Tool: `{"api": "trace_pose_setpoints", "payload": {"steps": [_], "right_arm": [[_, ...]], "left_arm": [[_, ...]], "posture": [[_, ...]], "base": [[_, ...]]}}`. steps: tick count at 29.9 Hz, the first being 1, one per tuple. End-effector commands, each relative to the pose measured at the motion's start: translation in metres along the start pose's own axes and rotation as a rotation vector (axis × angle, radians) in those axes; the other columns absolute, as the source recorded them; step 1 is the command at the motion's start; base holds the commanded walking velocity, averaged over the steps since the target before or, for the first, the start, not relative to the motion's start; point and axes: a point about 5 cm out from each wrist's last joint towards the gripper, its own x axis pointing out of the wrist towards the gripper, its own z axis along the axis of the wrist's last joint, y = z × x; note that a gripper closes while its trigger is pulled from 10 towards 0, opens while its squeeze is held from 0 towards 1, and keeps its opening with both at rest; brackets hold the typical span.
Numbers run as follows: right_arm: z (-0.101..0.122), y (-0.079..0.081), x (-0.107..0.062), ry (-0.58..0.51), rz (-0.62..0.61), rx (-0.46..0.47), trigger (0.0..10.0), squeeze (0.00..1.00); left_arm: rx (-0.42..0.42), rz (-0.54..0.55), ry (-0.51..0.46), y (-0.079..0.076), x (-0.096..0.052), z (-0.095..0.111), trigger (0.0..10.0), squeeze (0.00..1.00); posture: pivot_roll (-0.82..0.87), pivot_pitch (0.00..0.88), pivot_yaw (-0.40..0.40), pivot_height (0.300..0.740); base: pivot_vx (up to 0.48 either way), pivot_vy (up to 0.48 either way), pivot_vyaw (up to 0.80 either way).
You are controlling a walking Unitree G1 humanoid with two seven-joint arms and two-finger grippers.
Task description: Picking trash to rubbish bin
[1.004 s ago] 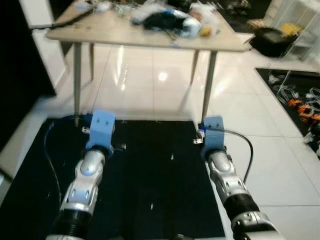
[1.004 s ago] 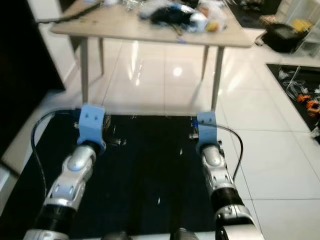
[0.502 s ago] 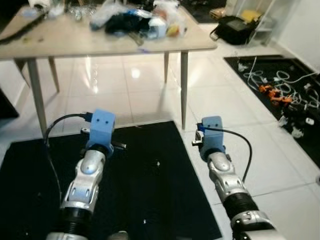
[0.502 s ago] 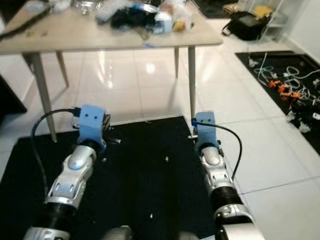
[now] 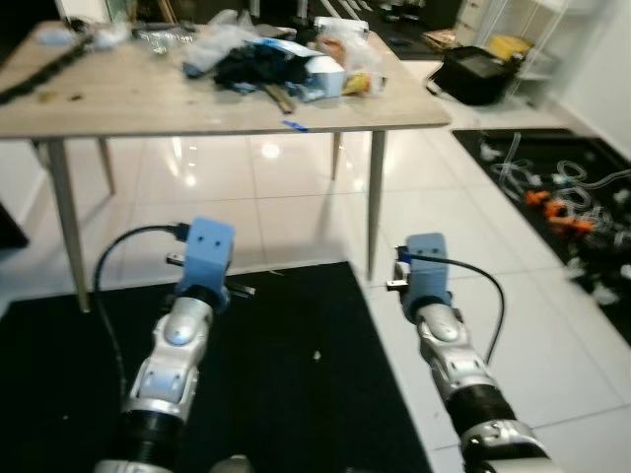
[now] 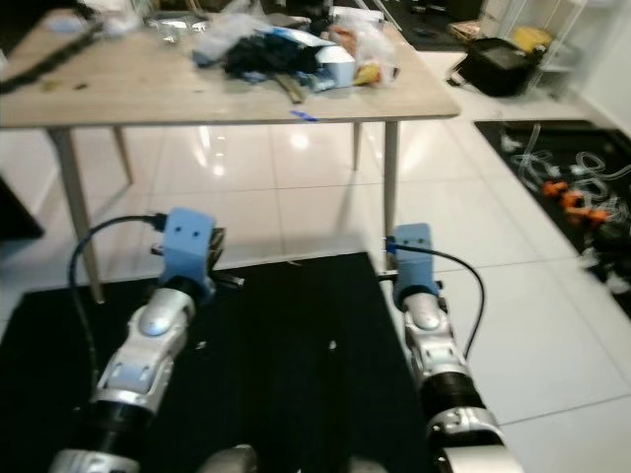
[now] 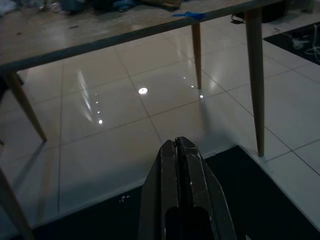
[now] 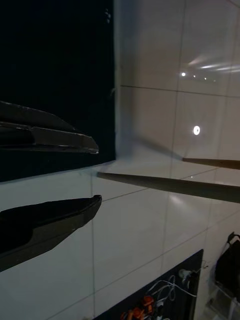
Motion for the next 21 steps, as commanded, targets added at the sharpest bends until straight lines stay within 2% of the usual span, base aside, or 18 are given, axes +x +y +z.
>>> {"api": "trace_pose_setpoints", "payload": {"steps": [1, 14, 21], "right_arm": [[-0.002, -0.004, 0.000, 0.006, -0.011, -0.004, 10.0, 0.00], [0.012, -0.005, 0.000, -0.069, -0.022, 0.034, 10.0, 0.00], [0.027, -0.011, 0.001, -0.136, -0.056, 0.056, 10.0, 0.00]], "left_arm": [[-0.001, -0.009, 0.013, -0.003, 0.000, -0.002, 10.0, 0.00], [0.002, -0.006, 0.012, -0.002, -0.002, -0.001, 10.0, 0.00], [0.005, -0.012, 0.001, -0.004, -0.001, 0.002, 10.0, 0.00]], "posture": [[0.03, 0.015, -0.051, 0.740], [0.03, 0.034, -0.054, 0.740], [0.03, 0.029, -0.055, 0.740]], "base": [[0.368, 0.000, 0.00], [0.368, 0.000, 0.00], [0.365, 0.000, 0.00]]}}
